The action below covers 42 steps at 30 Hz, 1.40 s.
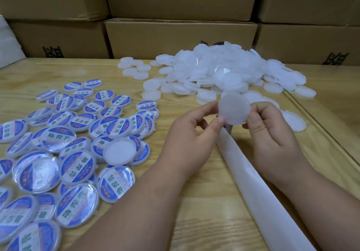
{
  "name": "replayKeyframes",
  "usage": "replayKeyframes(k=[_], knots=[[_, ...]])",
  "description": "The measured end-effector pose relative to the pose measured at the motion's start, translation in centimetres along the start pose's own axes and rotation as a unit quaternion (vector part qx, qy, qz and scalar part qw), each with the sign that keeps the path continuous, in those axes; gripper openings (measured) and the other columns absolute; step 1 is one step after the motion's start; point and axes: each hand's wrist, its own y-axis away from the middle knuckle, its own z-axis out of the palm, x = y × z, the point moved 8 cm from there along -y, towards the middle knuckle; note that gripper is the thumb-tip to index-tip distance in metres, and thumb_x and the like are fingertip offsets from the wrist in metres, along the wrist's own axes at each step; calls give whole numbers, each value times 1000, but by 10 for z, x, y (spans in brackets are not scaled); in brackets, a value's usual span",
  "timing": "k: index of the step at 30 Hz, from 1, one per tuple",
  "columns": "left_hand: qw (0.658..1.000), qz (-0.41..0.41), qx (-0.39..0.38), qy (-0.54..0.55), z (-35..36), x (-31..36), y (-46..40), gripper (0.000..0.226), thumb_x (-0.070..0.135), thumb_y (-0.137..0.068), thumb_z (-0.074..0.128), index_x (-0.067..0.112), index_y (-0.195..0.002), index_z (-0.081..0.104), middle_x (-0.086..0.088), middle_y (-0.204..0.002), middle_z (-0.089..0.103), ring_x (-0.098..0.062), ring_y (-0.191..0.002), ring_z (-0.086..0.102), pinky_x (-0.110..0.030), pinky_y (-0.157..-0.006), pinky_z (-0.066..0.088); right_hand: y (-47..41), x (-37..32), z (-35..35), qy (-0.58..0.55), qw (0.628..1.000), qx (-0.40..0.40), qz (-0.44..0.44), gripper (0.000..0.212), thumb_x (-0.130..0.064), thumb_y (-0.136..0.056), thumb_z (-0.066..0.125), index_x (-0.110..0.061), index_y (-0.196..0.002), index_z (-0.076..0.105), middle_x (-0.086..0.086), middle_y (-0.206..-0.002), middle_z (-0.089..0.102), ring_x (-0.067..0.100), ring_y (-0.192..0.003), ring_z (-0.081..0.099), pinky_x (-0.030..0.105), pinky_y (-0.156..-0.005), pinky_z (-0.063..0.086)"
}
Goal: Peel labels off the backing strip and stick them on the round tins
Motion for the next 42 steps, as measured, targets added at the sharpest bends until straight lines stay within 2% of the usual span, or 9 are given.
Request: replayKeyframes(k=[5,10,14,19,24,29,33,37,42], knots=[[987,-59,72,133,-14,-11,-3,19,27,-81,80,29,-99,75,4,-99,77,-23,-91,69,-25,-80,56,2,2,6,-44,999,-14,28,15,-17,-103,45,-19,-95,57,-23,-86,66,-7,-81,61,7,-74,46],[958,-88,144,233,-31,-17,-2,15,30,-78,74,20,-86,68,15,-68,64,-1,-60,55,-14,-59,44,4,14,-3,4,993,21,112,28,-57,-79,60,-30,-80,65,-8,-72,65,9,-65,57,19,-61,47],[953,-103,149,244,-31,-21,-2,7,29,-75,63,25,-69,61,15,-76,70,-2,-75,63,-25,-72,47,7,20,10,47,988,-69,134,47,-69,-72,63,-23,-72,69,-4,-57,52,5,-53,45,15,-51,36],[965,-94,98,222,-23,-23,-4,28,18,-76,51,29,-51,53,2,-102,78,-16,-91,75,-34,-80,52,10,30,19,46,975,-145,164,6,-29,-87,72,-31,-81,72,-15,-59,57,3,-55,48,14,-53,40],[981,-99,90,143,-20,-24,-4,10,21,-77,53,30,-81,52,9,-90,75,-9,-69,64,-31,-72,47,12,32,21,-5,962,-181,202,31,-18,-75,54,-35,-92,73,-2,-62,49,13,-58,43,25,-55,39],[995,-52,-14,83,-4,-12,-4,68,-7,-84,46,48,-122,58,22,-113,68,2,-66,56,-12,-57,45,13,29,25,-48,952,-213,214,41,-16,-73,48,-30,-97,78,18,-62,45,18,-61,45,26,-61,39],[995,-64,-65,39,8,-11,0,69,-7,-81,41,49,-111,67,29,-101,65,2,-71,55,-12,-65,45,12,31,22,-73,957,-162,228,31,-28,-83,50,-32,-94,79,-2,-53,52,11,-51,47,17,-50,40],[996,-69,-58,16,8,-10,1,58,-9,-83,46,40,-97,73,29,-127,60,3,-110,58,-6,-85,40,11,28,21,-10,966,-155,205,32,-34,-85,50,-36,-96,80,15,-77,70,12,-64,55,29,-60,43],[997,-65,-44,12,7,-11,0,56,-8,-80,46,40,-94,71,26,-104,63,10,-85,58,-5,-69,40,9,37,9,19,974,-57,218,26,-18,-98,56,-33,-103,77,-3,-53,58,14,-47,50,21,-46,43]])
